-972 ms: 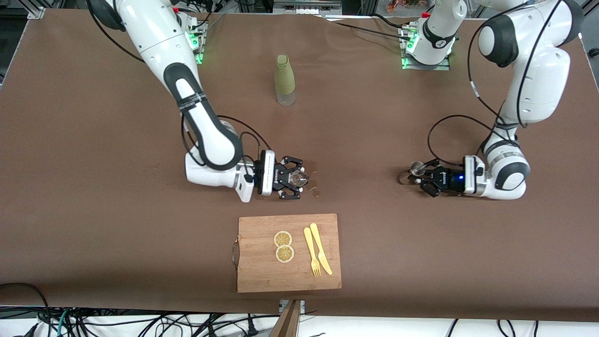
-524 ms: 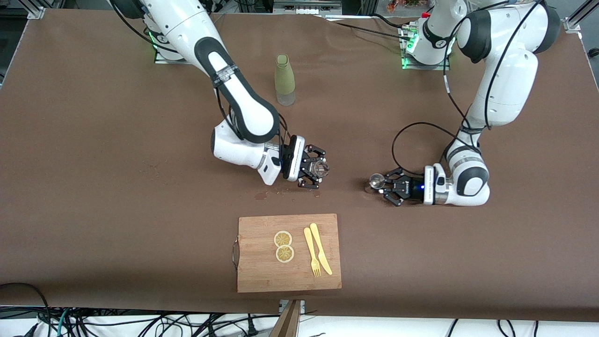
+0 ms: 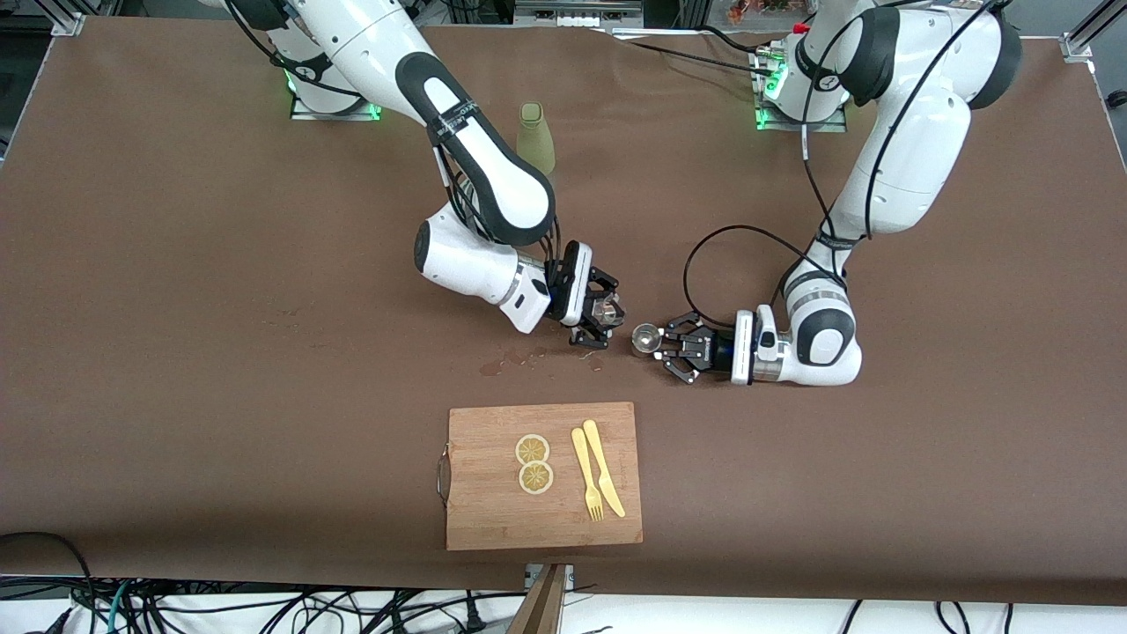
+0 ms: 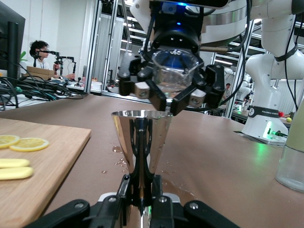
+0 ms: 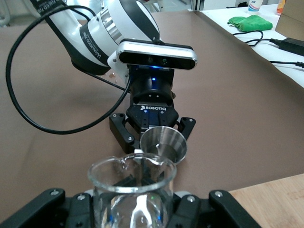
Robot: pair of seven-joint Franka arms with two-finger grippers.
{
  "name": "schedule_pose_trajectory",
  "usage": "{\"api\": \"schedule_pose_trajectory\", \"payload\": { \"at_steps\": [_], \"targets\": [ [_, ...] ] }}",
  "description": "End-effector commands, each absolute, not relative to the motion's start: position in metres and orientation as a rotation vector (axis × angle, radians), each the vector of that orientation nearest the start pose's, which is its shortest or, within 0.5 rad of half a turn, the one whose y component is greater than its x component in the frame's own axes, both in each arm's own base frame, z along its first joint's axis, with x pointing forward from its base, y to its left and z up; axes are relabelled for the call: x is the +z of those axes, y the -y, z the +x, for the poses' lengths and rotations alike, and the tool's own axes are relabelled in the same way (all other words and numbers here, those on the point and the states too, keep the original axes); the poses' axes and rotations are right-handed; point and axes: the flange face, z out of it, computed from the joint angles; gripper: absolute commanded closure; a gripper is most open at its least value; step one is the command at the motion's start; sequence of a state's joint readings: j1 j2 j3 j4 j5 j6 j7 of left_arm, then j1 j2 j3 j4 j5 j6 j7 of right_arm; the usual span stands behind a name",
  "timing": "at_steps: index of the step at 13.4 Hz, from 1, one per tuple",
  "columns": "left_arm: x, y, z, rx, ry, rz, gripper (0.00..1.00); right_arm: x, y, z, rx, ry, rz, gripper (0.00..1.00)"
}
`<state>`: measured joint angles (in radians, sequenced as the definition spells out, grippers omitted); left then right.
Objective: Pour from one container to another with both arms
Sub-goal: 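Tilt the beaker with the right gripper, pouring water into the jigger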
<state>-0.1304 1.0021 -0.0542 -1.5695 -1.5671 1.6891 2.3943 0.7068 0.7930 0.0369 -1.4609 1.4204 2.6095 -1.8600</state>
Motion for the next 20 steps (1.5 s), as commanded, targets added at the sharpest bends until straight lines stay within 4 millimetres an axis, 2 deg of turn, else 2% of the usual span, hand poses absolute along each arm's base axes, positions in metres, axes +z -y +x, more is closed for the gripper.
{"api": "schedule_pose_trajectory", "payload": {
  "at_steps": [1,4,9,11,13,20],
  "targets": [
    [0.078,0.219,0.618,1.002,1.165,1.256,1.00,0.245,-0.479,0.565,-0.911,1.594,-1.806,1.00],
    [0.079,0.227,0.615,0.998,1.182,1.236,1.00,0.253,-0.473,0.576,-0.938,1.636,-1.805,1.00],
    [0.082,0.247,0.610,0.971,1.219,1.203,1.00,0.259,-0.475,0.579,-0.943,1.736,-1.776,1.00],
    [0.079,0.247,0.612,0.972,1.235,1.238,1.00,0.260,-0.479,0.577,-0.955,1.773,-1.778,1.00],
    [0.080,0.258,0.608,0.966,1.237,1.226,1.00,0.264,-0.482,0.576,-0.981,1.839,-1.780,1.00],
    [0.078,0.258,0.607,0.947,1.268,1.229,1.00,0.267,-0.488,0.575,-0.949,2.131,-1.673,1.00]
  ]
}}
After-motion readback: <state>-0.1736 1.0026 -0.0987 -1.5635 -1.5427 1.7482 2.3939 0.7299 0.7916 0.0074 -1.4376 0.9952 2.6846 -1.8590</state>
